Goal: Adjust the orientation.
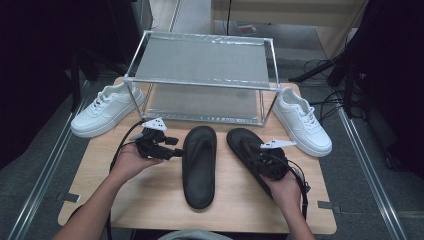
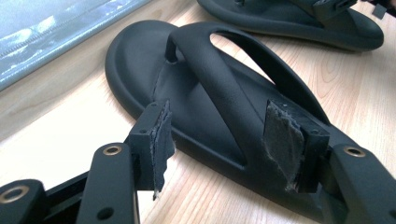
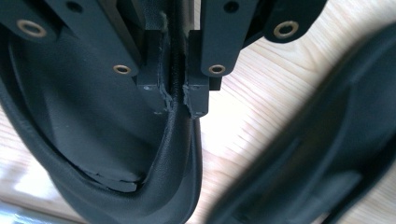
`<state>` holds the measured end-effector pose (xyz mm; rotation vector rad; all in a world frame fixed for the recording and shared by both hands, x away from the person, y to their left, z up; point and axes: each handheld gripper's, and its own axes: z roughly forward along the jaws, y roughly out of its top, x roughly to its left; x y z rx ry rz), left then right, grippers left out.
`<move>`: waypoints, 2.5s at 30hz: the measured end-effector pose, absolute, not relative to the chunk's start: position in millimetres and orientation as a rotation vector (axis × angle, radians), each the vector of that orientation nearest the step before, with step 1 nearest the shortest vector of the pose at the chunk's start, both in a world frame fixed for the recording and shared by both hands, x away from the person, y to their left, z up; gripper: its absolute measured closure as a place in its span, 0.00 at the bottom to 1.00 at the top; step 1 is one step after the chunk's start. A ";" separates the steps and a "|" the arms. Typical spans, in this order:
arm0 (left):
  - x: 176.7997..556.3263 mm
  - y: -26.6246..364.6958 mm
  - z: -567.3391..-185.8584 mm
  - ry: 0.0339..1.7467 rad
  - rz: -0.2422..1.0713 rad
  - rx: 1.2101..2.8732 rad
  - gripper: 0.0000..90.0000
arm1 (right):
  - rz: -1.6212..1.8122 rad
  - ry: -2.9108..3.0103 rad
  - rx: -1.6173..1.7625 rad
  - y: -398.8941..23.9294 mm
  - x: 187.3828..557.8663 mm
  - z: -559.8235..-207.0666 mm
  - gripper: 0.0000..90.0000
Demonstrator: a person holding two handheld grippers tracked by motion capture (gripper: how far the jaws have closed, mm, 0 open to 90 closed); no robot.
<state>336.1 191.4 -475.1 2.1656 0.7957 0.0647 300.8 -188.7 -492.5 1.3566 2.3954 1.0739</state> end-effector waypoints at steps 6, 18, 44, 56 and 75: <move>331.8 195.4 -474.6 0.797 0.082 2.160 0.48 | 1.077 2.405 1.308 -174.4 303.4 -491.3 0.92; 319.7 206.4 -478.5 0.817 0.074 2.135 0.53 | 1.055 2.402 1.381 -160.8 318.9 -495.6 0.92; 334.6 184.7 -502.8 0.819 -0.073 2.216 1.00 | 1.257 2.421 1.335 -174.3 318.9 -477.2 1.00; 339.8 176.0 -511.7 0.807 -0.093 2.239 1.00 | 1.164 2.451 1.292 -162.4 324.4 -488.5 1.00; 337.1 165.8 -513.4 0.792 -0.145 2.243 1.00 | 1.171 2.494 1.263 -152.3 323.4 -493.2 1.00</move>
